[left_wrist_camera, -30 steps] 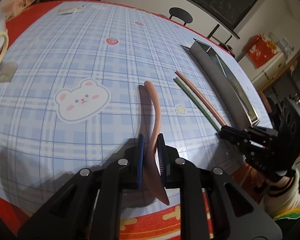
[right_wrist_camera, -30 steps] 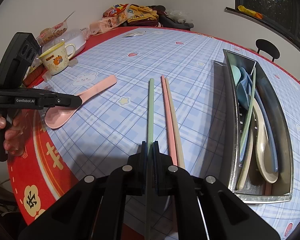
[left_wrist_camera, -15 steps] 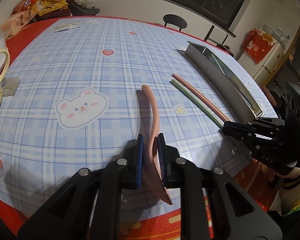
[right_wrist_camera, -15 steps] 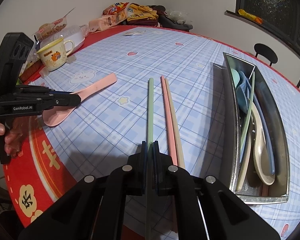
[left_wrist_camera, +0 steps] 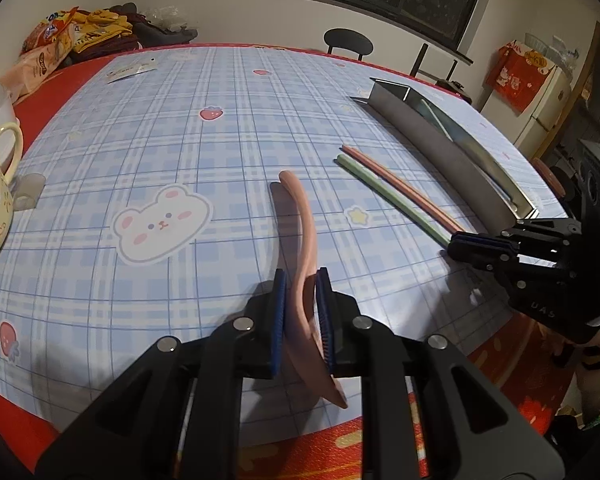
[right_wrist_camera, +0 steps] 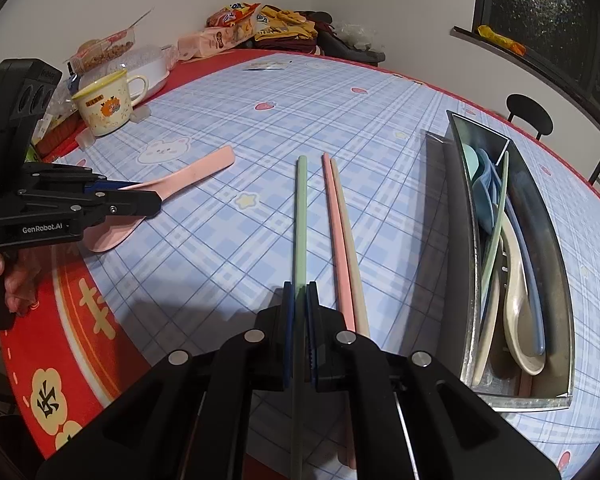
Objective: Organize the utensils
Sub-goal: 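Lift the pink spoon with the left tool while the right tool holds the chopsticks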
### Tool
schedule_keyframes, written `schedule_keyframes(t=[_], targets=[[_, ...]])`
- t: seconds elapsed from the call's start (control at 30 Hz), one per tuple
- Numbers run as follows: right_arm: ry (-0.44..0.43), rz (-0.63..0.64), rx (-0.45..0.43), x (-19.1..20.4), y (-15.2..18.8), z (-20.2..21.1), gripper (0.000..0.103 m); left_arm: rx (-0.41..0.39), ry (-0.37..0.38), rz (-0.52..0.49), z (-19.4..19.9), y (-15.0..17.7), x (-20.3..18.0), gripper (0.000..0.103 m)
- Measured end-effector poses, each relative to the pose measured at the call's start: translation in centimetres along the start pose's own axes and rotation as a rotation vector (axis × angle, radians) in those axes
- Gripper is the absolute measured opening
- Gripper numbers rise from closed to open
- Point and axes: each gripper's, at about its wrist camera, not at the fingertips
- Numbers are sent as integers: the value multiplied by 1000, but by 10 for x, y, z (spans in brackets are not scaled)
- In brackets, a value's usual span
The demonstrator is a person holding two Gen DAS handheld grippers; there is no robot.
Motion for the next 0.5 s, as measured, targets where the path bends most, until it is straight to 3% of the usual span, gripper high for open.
schedule_keyframes(t=[0.27,0.5], targets=[[-6,-12,-46,-3,2,9,6,-82,-26,-17,16,3,-4,18],[-4,-33,-76,-6,0,14,6,-103,-37,-7,20,3,-3,18]])
Point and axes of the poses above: each gripper's, at about its wrist camera, not at the fingertips, and z roughly against the way its jaws point, x to its left, y to its underside
